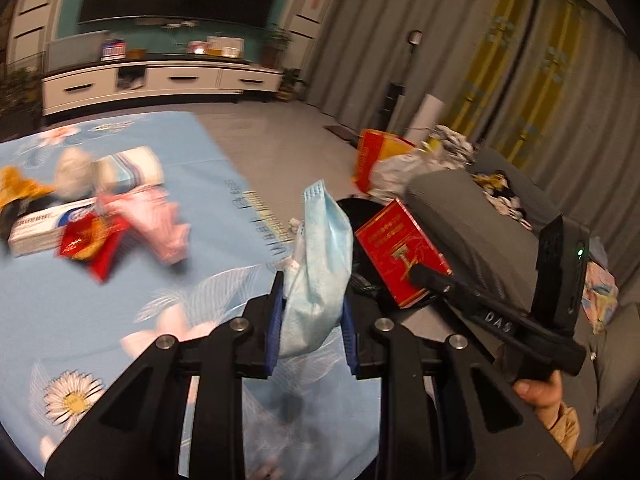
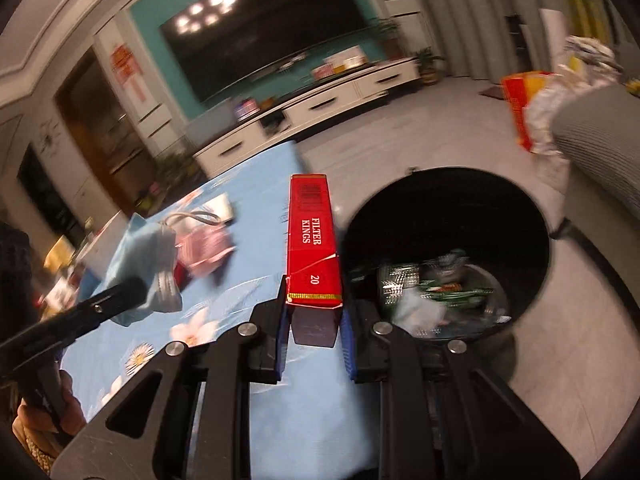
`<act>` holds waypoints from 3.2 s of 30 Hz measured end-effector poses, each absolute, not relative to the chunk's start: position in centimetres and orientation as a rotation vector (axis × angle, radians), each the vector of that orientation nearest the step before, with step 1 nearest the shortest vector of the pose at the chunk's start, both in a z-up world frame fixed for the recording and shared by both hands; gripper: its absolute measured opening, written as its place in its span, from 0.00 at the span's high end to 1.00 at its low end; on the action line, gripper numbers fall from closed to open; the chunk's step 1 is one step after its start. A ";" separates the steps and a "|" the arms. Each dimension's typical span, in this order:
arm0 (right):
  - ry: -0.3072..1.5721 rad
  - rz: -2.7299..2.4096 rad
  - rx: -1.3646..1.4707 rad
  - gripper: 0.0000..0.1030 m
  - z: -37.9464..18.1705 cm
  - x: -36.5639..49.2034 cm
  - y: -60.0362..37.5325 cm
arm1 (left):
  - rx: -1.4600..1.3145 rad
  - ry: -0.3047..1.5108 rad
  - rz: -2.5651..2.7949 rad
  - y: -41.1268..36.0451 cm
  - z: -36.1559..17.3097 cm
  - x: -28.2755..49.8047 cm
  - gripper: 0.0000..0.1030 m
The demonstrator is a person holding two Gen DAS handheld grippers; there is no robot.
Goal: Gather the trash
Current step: 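Drop the blue mask into the black bin with the left tool while the right tool drops the red box, then grasp the red-gold wrapper with the left tool while the right tool grasps the pink bag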
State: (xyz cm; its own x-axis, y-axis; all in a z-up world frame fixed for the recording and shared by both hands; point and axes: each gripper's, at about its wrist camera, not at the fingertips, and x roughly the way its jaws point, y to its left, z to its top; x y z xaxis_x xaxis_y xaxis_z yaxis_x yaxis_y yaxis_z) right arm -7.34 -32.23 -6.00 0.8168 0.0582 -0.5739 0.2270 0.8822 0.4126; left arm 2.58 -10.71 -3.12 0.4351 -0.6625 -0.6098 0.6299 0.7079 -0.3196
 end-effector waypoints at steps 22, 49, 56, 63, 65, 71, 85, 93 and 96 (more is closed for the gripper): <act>0.644 -0.245 0.571 0.55 -10.3 -6.9 -38.4 | 0.073 0.905 -0.897 -25.1 -8.7 6.8 0.33; 0.800 0.080 0.327 0.14 -6.8 -2.4 -22.2 | -0.390 0.899 -0.402 5.7 -8.4 4.9 0.03; 0.819 0.182 0.194 0.03 -6.1 0.9 -17.7 | -0.329 0.775 -0.439 7.5 -8.6 3.4 0.03; 0.865 0.223 -0.015 0.03 -6.7 5.6 -14.1 | -0.411 0.843 -0.510 8.0 -9.1 6.3 0.03; 0.860 0.212 -0.006 0.03 -6.7 6.7 -14.3 | -0.402 0.852 -0.507 7.5 -9.1 7.5 0.03; 0.824 0.195 0.046 0.03 -7.1 10.4 -14.7 | -0.429 0.916 -0.425 5.7 -9.5 13.3 0.03; 0.879 0.234 0.181 0.58 -10.1 14.9 -14.7 | -0.358 0.936 -0.312 2.6 -11.8 19.6 0.34; 0.877 0.216 0.226 0.83 -10.3 14.2 -15.9 | -0.322 0.945 -0.351 1.8 -12.5 19.1 0.74; 0.866 0.212 0.268 0.85 -10.1 13.2 -16.6 | -0.348 0.943 -0.376 2.0 -12.5 18.7 0.81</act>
State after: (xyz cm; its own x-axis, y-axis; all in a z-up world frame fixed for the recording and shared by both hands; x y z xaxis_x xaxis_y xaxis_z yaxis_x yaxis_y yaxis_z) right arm 13.24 -16.64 -10.11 0.6304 0.2910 -0.7197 -0.0748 0.9455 0.3168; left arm 18.69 1.99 -12.48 0.5322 -0.4566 -0.7130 0.1591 0.8810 -0.4455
